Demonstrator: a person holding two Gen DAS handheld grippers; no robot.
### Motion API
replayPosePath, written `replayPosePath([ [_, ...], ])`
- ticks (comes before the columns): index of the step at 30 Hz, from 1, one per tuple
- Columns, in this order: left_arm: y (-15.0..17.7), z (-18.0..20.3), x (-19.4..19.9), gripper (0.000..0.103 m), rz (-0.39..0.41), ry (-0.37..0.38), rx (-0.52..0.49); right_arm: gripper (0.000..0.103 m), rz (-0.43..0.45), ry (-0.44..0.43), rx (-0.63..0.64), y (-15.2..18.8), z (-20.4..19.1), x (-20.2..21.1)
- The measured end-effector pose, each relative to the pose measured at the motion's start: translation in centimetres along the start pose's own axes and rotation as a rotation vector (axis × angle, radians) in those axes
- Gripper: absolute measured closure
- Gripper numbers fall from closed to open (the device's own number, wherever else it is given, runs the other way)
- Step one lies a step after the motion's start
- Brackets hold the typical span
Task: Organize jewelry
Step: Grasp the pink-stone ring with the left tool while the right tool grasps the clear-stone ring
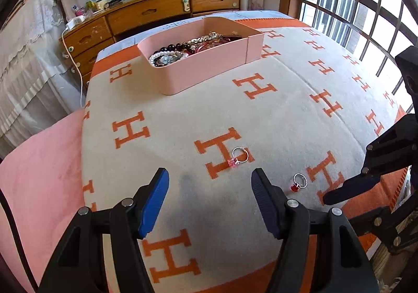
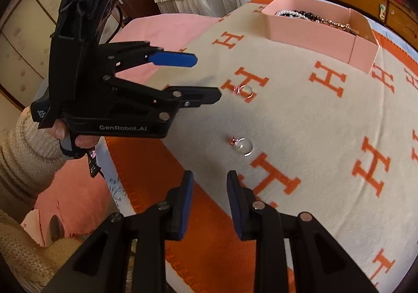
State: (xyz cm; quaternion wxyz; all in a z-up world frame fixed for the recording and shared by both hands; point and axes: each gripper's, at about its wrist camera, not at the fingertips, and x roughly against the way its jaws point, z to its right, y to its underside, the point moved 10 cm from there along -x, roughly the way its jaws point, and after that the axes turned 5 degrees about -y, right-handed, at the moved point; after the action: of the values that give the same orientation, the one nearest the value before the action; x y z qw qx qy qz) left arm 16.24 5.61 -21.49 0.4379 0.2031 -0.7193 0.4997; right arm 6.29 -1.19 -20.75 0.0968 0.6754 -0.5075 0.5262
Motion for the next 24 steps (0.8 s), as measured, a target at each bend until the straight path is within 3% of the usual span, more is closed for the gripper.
replayPosePath([
  [2,-0.2,0.6,-0.7,0.041,-0.002,0.021,-0.033,0.076,0.001,0.0,-0.013,-0.1,0.0,-0.5],
  [10,-1.3,2.1,-2.4,0.066,-0.005,0.072,-0.107,0.076,0.071,0.05,-0.062,-1.0,1.3,0.0],
  [14,-1.8,2.5,-2.7,0.089,0.001,0.103,-0.104,0.076,0.099,0.08,-0.083,-1.4,2.2,0.4],
  [21,-1.1,2.3,-2.3,0.091,-0.003,0.108,-0.048,0.076,0.099,0.124,-0.069,-1.5,2.4,0.4],
  [24,-0.5,1.6,-2.0,0.093,0.001,0.063,-0.018,0.076,0.094,0.109,-0.067,-1.2,1.9,0.5],
])
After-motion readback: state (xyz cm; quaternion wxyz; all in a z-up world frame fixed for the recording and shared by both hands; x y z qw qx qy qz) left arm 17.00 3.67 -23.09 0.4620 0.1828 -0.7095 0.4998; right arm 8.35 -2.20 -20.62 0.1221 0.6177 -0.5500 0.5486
